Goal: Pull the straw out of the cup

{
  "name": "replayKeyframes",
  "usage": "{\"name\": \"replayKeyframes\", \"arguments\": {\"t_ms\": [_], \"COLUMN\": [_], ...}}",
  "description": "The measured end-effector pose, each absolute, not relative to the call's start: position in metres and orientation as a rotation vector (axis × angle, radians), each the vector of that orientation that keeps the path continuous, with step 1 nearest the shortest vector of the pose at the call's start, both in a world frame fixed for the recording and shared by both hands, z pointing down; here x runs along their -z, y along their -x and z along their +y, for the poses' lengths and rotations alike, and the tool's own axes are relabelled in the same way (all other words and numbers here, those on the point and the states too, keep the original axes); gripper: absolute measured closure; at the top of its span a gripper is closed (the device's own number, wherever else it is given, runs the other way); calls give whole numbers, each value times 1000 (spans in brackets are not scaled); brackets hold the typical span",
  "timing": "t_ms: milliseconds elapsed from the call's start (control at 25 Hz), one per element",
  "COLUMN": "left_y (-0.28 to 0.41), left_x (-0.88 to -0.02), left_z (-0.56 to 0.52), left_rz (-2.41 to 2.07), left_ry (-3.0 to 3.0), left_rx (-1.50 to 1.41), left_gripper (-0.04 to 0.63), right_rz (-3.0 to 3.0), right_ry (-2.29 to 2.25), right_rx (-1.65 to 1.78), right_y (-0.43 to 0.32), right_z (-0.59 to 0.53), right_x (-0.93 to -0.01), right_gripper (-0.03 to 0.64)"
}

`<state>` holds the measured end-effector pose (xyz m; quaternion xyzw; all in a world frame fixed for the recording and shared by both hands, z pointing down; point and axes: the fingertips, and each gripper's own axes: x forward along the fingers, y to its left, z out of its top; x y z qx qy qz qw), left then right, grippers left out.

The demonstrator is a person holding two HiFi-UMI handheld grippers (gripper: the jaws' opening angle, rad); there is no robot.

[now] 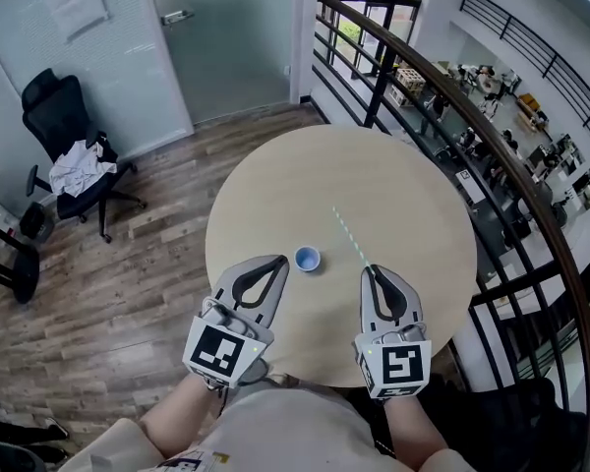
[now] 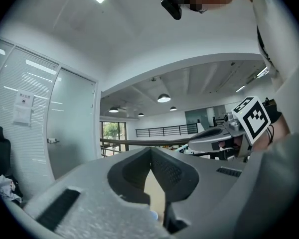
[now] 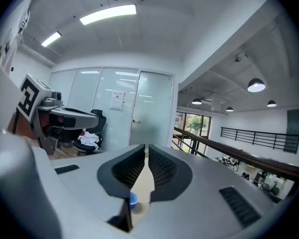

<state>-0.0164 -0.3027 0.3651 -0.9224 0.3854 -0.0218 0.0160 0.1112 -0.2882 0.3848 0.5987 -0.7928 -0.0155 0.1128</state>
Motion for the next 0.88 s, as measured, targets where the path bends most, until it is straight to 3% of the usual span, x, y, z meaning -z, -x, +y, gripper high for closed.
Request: {"name": "replayKeyframes", "arguments": {"t_ms": [480, 880], "left_y": [11, 14], "left_x": [-280, -291], "left_z": [-255, -236], "left_rz": [1136, 1171], "left_ry": [2806, 2827], "left_rx": [-107, -62], "left_gripper": [581, 581], "right_rz": [-2459, -2448], "right_ry": [-1882, -1928], "right_rx": [125, 194], "right_y": [-135, -152], "right_z": [-238, -212], "right_x": [-293, -289], "right_gripper": [581, 581]}}
